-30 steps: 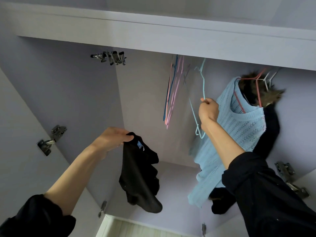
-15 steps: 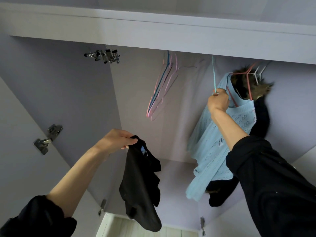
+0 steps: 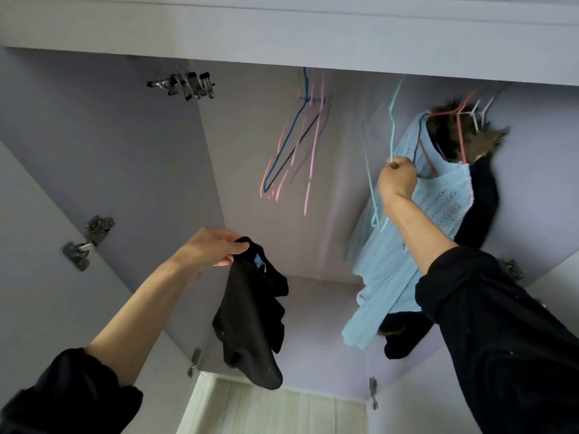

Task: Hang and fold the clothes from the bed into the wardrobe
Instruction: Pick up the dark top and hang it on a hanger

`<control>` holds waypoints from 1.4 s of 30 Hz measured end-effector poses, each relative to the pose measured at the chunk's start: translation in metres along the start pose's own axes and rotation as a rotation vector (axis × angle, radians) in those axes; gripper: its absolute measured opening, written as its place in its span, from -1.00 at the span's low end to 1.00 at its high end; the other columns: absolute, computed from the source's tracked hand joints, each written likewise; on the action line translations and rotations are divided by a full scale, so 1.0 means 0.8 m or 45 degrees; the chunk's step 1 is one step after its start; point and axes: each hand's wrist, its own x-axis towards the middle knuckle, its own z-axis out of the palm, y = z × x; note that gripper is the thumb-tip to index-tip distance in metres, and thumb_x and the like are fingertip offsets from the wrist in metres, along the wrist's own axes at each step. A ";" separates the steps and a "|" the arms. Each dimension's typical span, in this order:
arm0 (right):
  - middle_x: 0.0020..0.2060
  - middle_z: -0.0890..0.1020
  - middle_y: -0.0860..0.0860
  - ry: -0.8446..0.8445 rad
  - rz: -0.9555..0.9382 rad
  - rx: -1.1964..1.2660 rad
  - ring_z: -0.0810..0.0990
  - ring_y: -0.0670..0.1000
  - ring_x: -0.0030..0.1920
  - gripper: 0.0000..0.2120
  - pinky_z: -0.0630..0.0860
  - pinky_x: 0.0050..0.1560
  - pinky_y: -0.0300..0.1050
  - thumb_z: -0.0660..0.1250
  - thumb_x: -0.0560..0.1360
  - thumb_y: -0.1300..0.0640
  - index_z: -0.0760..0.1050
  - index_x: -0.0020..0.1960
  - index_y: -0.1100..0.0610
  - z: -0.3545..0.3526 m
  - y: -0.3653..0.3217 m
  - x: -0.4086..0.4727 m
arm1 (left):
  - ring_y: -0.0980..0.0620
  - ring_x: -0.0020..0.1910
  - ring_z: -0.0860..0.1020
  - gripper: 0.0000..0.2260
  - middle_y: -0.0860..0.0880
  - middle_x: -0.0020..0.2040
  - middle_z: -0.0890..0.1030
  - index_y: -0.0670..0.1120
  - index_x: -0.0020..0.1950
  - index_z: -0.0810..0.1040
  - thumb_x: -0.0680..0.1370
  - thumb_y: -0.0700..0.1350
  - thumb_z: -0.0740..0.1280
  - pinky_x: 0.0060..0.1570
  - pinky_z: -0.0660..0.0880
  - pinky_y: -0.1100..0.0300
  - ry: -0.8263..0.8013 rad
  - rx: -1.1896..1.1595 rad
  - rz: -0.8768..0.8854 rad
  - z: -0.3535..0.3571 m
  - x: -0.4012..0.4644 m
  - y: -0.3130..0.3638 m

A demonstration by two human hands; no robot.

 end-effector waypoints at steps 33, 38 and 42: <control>-0.40 0.28 -0.06 -0.094 0.644 0.388 0.24 -0.13 -0.39 -0.56 0.25 -0.33 -0.29 0.11 0.59 -0.17 0.62 0.03 0.13 -0.079 0.203 -0.121 | 0.12 -0.19 0.52 -0.90 -0.01 -0.16 0.56 -0.11 -0.06 0.54 0.59 -0.22 0.25 -0.24 0.45 0.27 -0.082 -0.164 -0.212 0.042 -0.004 -0.025; -0.64 0.25 -0.14 -0.031 0.755 0.670 0.21 -0.15 -0.60 -0.55 0.16 -0.46 -0.31 0.15 0.58 -0.15 0.54 -0.23 0.16 -0.102 0.216 -0.133 | 0.02 -0.11 0.47 -0.84 -0.02 -0.19 0.52 -0.04 -0.20 0.53 0.55 -0.22 0.26 -0.22 0.39 0.23 0.085 0.110 -0.118 0.051 -0.001 -0.025; -0.68 0.18 -0.12 -0.143 0.860 0.875 0.14 -0.17 -0.66 -0.56 0.06 -0.54 -0.33 0.13 0.59 -0.15 0.42 -0.29 0.15 -0.119 0.232 -0.137 | 0.05 -0.13 0.43 -0.89 0.00 -0.21 0.49 -0.09 -0.15 0.53 0.56 -0.21 0.26 -0.28 0.32 0.25 0.084 0.267 -0.068 0.059 -0.007 -0.027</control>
